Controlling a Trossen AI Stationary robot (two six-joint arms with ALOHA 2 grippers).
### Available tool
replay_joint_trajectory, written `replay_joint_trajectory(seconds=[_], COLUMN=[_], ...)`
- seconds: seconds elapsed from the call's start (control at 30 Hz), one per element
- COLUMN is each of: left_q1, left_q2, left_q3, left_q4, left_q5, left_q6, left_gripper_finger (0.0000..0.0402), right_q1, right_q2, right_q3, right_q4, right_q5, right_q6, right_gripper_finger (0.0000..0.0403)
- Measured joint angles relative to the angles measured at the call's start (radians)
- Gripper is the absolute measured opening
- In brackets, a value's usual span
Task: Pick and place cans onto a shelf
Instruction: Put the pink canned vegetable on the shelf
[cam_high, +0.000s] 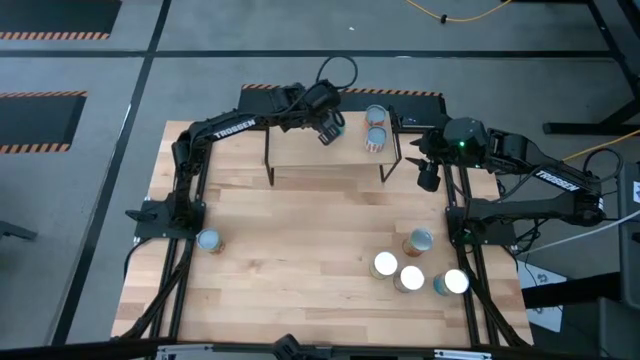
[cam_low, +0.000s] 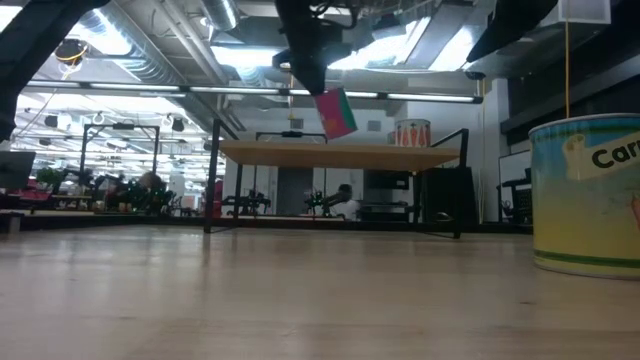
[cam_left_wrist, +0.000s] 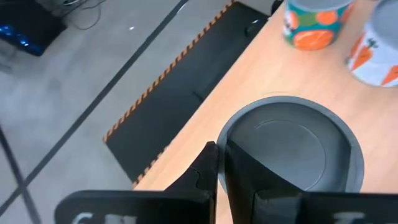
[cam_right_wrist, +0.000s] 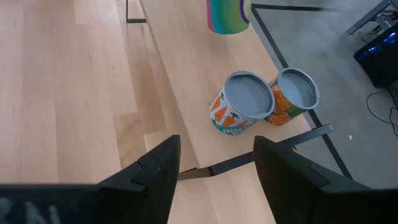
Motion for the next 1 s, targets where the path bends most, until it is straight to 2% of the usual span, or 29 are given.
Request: replay_joint_trajectory(seconds=[0.23,1.0], left_q1=[0.029,0.111], left_q2=[0.000,0.000], left_q3=[0.000,0.000], left_q4=[-0.050,-0.089], left_q5=[-0.042,-0.032], left_q6=[0.000,-0.004], left_gripper_finger=[0.0012,0.0015], right_q1=[0.000,0.000], right_q2=[0.000,0.000], right_q3=[0.000,0.000], right_q4=[0.000,0.000], right_q5=[0.000,0.000], right_q6=[0.000,0.000], right_gripper_finger=[0.0208,0.0208])
